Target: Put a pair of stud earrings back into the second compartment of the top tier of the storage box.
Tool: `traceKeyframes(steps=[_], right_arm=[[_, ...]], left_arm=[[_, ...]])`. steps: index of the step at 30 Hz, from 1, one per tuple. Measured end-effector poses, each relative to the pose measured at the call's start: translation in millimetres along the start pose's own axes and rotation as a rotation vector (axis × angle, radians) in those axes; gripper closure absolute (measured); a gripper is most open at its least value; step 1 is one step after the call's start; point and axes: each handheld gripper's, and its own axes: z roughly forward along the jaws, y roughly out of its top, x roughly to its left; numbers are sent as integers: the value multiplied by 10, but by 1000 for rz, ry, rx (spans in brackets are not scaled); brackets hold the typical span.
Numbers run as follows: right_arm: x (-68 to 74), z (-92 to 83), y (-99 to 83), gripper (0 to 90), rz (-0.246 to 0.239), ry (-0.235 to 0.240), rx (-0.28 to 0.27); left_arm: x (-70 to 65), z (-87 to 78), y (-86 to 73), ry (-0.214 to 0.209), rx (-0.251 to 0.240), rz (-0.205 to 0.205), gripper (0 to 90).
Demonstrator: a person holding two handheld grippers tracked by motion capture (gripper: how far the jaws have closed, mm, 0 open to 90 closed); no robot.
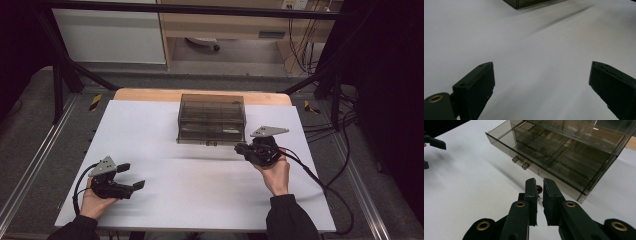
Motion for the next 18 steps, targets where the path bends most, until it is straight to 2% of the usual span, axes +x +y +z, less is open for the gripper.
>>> traceKeyframes(steps=[12,18], right_arm=[[57,146,226,825,-12,-11,-10],[79,279,345,825,-18,-19,-13]], left_arm=[[2,1,0,-1,0,0,61],[3,1,-1,-2,0,0,61]])
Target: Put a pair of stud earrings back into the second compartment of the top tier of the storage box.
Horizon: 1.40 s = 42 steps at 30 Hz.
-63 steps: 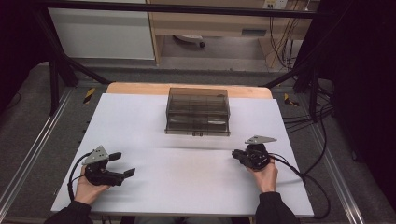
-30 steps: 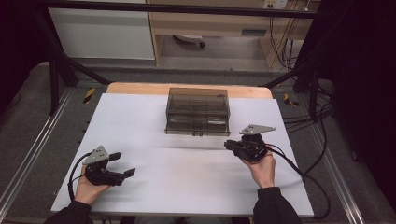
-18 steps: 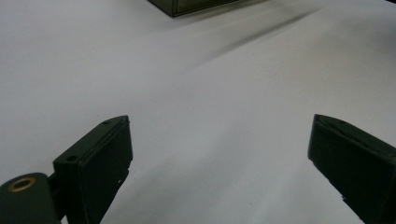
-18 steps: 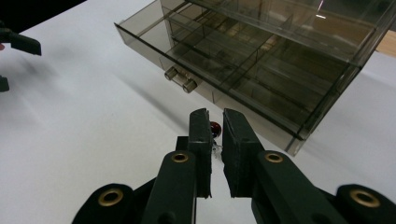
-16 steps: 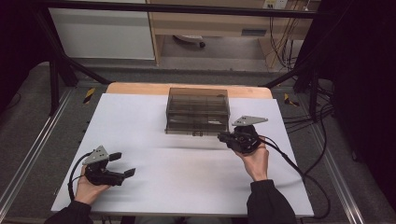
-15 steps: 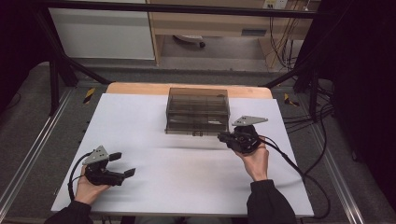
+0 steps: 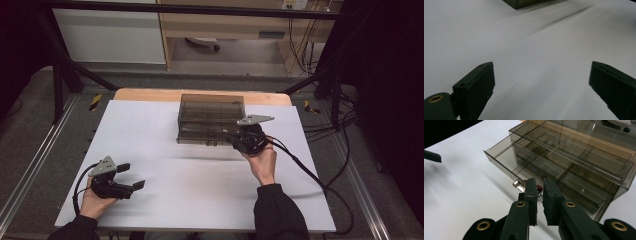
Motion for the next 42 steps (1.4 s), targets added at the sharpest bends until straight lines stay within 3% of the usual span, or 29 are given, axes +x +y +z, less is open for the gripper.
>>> traceKeyframes(steps=[20,34,42], right_arm=[[-16,426,108,825,7,-14,22],[-25,731,32,820,13,-22,38],[-21,782,12,785,19,-19,41]], left_arm=[[2,-5,0,0,-2,0,61],[3,-6,1,-1,-3,0,61],[3,-5,1,-1,-3,1,61]])
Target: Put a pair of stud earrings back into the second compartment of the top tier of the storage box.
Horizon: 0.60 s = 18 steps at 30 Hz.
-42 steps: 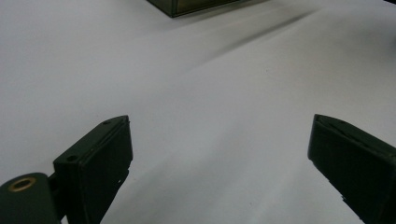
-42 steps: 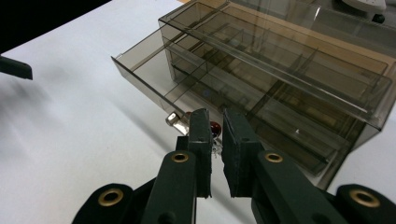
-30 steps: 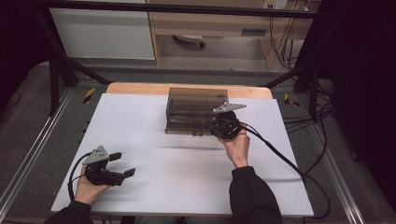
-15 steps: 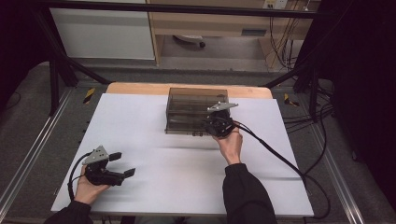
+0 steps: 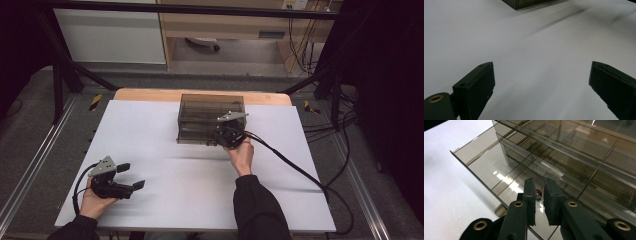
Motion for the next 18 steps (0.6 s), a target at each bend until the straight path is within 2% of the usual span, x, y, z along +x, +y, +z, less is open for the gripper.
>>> traceKeyframes(steps=[4,6,7,9,10,12,13,14,15,16,17,18], right_arm=[[-4,-28,10,740,-2,0,-8],[0,-108,28,671,-13,-1,-34],[0,-108,28,671,-13,-1,-34],[15,-198,37,589,-26,2,-48],[15,-198,37,589,-26,2,-48],[17,-319,29,493,-36,5,-74],[17,-319,29,493,-36,5,-74],[7,-401,14,432,-26,9,-87],[7,-401,14,432,-26,9,-87],[-5,-480,-9,372,-29,6,-99],[-5,-480,-9,372,-29,6,-99],[-22,-553,-43,305,-25,10,-106]], left_arm=[[0,-2,0,0,0,0,61],[1,-3,1,0,-1,0,61],[1,-3,1,0,-1,0,61],[-2,-2,2,0,-1,0,61],[-2,-2,2,0,-1,0,61],[-3,-2,3,1,0,0,61],[-3,-2,3,1,0,0,61],[-3,-1,2,0,-1,0,61],[-3,-1,2,0,-1,0,61],[-3,0,2,0,0,0,61],[-3,0,2,0,0,0,61],[-3,0,2,0,0,1,61]])
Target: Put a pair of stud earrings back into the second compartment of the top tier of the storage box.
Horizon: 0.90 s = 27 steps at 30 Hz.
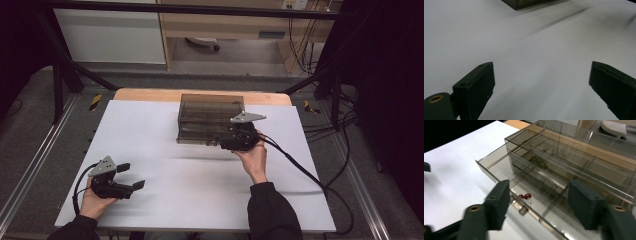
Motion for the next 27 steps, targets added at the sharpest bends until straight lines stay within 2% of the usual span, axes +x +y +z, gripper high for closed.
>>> traceKeyframes(steps=[1,2,3,8,10,14,16,20,22,24,27], right_arm=[[0,0,0,305,0,0,0],[-20,-77,-35,255,8,1,-9],[-20,-77,-35,255,8,1,-9],[-95,-284,-171,109,37,-1,-20],[-102,-307,-192,93,43,-3,-21],[-175,-430,-363,40,66,-9,-25],[-184,-444,-393,35,70,-9,-26],[-241,-492,-615,10,80,1,-18],[-245,-497,-645,8,84,2,-14],[-268,-517,-779,7,79,9,-7],[-281,-532,-861,6,78,14,-4]], left_arm=[[1,0,0,0,1,0,61],[2,2,0,0,1,-1,61],[2,2,0,0,1,-1,61],[0,4,0,0,2,-1,61],[-1,5,0,0,3,-1,61],[-3,6,0,0,4,1,61],[-3,7,0,0,5,1,61],[-3,10,-2,1,6,1,61],[-4,10,-2,1,6,1,61],[-3,10,-2,1,7,1,61],[-4,9,-2,2,7,2,61]])
